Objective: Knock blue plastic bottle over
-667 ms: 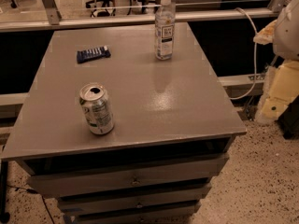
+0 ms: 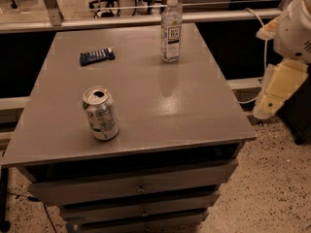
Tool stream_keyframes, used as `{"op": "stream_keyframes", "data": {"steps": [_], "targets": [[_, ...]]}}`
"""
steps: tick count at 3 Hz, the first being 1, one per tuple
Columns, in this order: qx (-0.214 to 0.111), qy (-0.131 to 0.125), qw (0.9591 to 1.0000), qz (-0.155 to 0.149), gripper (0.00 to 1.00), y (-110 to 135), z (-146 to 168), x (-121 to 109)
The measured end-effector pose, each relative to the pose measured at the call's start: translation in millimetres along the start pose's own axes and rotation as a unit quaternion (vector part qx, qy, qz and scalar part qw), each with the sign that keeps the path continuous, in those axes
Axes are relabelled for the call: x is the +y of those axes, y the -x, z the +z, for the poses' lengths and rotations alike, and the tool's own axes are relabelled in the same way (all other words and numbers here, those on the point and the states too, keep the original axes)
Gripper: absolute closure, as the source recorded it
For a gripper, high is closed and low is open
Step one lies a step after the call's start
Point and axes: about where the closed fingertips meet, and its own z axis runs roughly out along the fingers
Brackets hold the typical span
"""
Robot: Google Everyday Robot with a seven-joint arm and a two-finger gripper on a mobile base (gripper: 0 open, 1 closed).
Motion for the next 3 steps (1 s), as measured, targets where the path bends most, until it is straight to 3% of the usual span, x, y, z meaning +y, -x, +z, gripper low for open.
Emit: {"op": "stream_keyframes", "data": {"steps": [1, 2, 3], "targets": [[-0.064, -0.043, 0.997, -0.009, 0.0, 33.3, 32.5, -57.8], [-0.147, -0.067, 0.9869, -0.01, 0.0, 70.1, 64.0, -120.2], [-0.26, -0.049, 0.9642, 0.012, 0.0, 114.2, 99.9, -175.1]]}}
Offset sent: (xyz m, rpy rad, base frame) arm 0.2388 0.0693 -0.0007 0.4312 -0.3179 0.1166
